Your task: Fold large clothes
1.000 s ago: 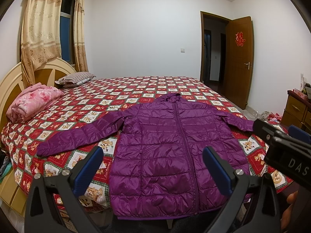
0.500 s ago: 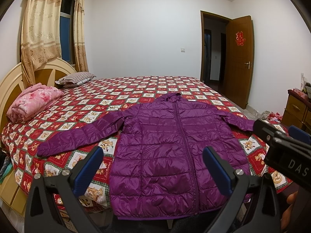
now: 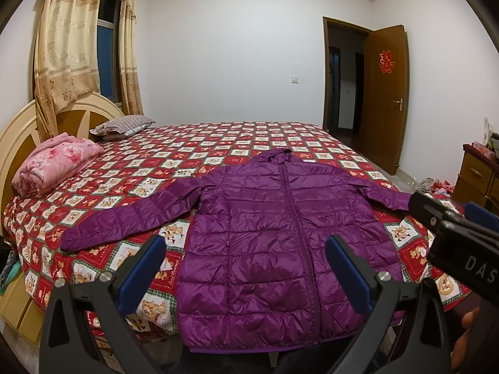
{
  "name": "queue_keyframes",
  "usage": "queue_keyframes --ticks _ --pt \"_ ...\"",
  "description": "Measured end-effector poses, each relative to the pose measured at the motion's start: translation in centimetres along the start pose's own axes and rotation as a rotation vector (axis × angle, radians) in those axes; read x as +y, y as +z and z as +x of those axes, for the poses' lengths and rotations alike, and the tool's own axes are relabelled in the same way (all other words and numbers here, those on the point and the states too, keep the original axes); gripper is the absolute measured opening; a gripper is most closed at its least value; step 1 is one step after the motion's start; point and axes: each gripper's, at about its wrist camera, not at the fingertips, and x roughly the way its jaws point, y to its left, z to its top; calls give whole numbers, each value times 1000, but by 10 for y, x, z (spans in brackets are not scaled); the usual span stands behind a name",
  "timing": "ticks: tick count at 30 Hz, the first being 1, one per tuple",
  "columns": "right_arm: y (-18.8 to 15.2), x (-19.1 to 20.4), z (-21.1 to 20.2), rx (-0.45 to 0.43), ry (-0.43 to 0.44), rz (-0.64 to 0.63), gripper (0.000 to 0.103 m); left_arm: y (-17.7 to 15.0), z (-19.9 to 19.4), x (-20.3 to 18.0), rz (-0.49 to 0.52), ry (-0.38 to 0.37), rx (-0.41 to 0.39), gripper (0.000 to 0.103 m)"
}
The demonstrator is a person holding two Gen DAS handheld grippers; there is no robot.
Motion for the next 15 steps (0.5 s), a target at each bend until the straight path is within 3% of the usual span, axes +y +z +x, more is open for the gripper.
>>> queue_keyframes --ticks 15 --pt "7 -13 14 -4 18 28 102 10 22 1 8 23 14 103"
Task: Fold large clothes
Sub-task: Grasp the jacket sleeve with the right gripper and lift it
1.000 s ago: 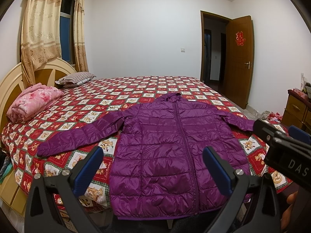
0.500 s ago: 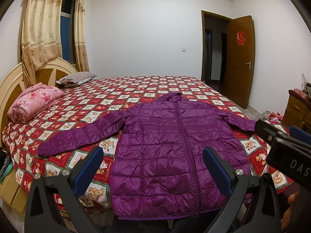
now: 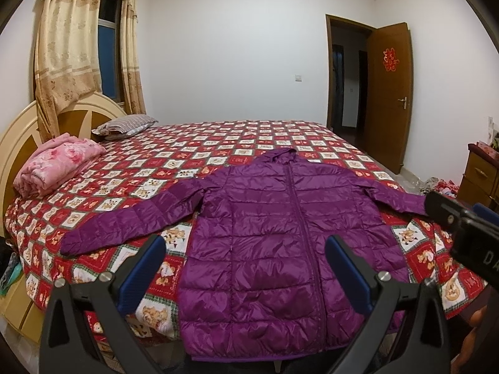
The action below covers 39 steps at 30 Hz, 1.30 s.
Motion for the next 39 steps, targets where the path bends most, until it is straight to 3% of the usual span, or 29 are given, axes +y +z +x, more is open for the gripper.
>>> queue_keyframes --ticks 9,19,22,25,27,32,35,39 --pt "23 -43 44 11 -18 50 102 13 59 -23 50 2 86 103" --pt "36 -112 114 108 -149 143 102 31 125 -48 80 -12 160 103" --pt "37 -135 130 129 -208 140 102 35 143 -55 91 -53 184 103" --pt "38 -182 142 146 -254 198 102 38 164 -50 98 -119 195 103" --pt "39 -226 148 171 -291 279 102 40 176 -44 108 -122 192 103" --pt "35 -352 157 163 -397 583 102 44 214 -23 92 -8 191 103" --pt "32 -394 180 195 -378 692 102 41 236 -12 42 7 217 103" --pt "26 -417 211 265 -472 733 101 32 256 -5 9 16 270 103"
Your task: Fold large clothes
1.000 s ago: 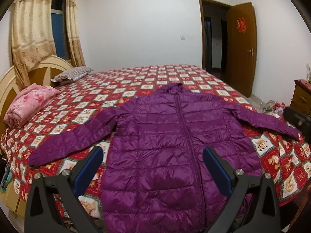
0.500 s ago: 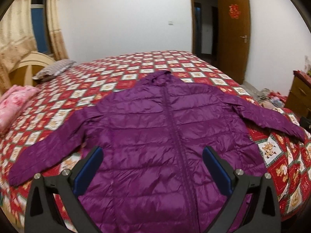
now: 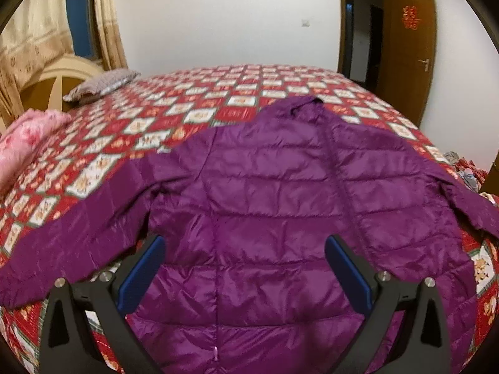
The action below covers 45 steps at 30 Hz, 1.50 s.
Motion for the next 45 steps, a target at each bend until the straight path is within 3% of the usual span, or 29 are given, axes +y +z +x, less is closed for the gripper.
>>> queue_keyframes --ticks 4,7,8,11,12,13,16,22,28,31,34,45 --pt "-5 -4 18 19 -105 35 99 -8 16 2 1 -16 41 103" --pt "-13 -11 35 60 -110 38 96 -14 22 1 -12 -10 47 103" --pt "-16 -8 34 33 -125 9 95 -13 25 1 -18 -15 58 103" --pt "-18 1 36 33 -119 -63 56 -15 27 0 -23 -35 87 103" --pt "-18 2 36 35 -108 -76 37 -15 26 1 -23 -39 84 103" --pt "-17 3 37 43 -92 -77 27 -15 23 1 -24 -46 79 103" --pt "-14 16 24 7 -75 -127 21 -14 13 10 -45 -70 59 103" --pt "-17 92 -39 -105 68 -322 16 -4 -5 28 -122 -120 25 103" --pt "-66 211 -99 -87 356 -533 15 4 -28 46 -141 -127 -43 103" --pt "-115 277 -107 -11 499 -633 15 5 -34 60 -152 -108 -63 103" --pt "-169 327 -111 44 585 -722 15 4 -35 75 -174 -92 -63 103" --pt "-336 425 -64 322 741 -896 15 -6 -26 126 -247 -6 -51 103"
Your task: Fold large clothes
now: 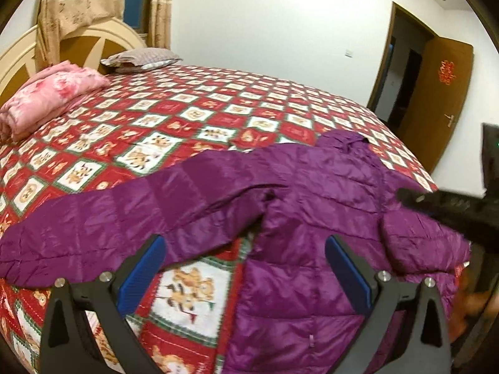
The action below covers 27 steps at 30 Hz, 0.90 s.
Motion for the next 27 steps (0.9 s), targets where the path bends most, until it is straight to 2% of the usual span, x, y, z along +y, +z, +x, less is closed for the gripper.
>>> queue_keyframes --ticks 6,10,13,14,15,16,17,21,23,27 --pt "-17 32 58 81 78 -21 15 -1 7 14 -15 19 7 103" --pt "-16 33 54 63 39 -62 15 -3 14 19 -15 18 18 103" --pt "-13 13 42 82 29 -77 18 -5 19 19 -22 8 31 103" --pt "-13 6 37 87 14 -77 21 -7 22 18 -28 -2 39 103" --pt "-14 -6 34 99 -28 -68 39 -8 24 17 -30 -7 43 103" --pt "-16 -14 32 101 -54 -62 64 -10 27 15 -33 -17 51 103" --pt "-19 -22 29 90 -82 -61 71 -11 28 13 -34 -22 57 103" --pt "-25 -36 30 113 -190 -69 72 -15 30 2 -10 -41 73 103" --pt "-29 -36 37 128 -285 -97 72 -16 27 -1 7 -40 66 103" --pt "-37 -38 51 160 -352 -133 72 -16 22 -1 13 -39 59 103"
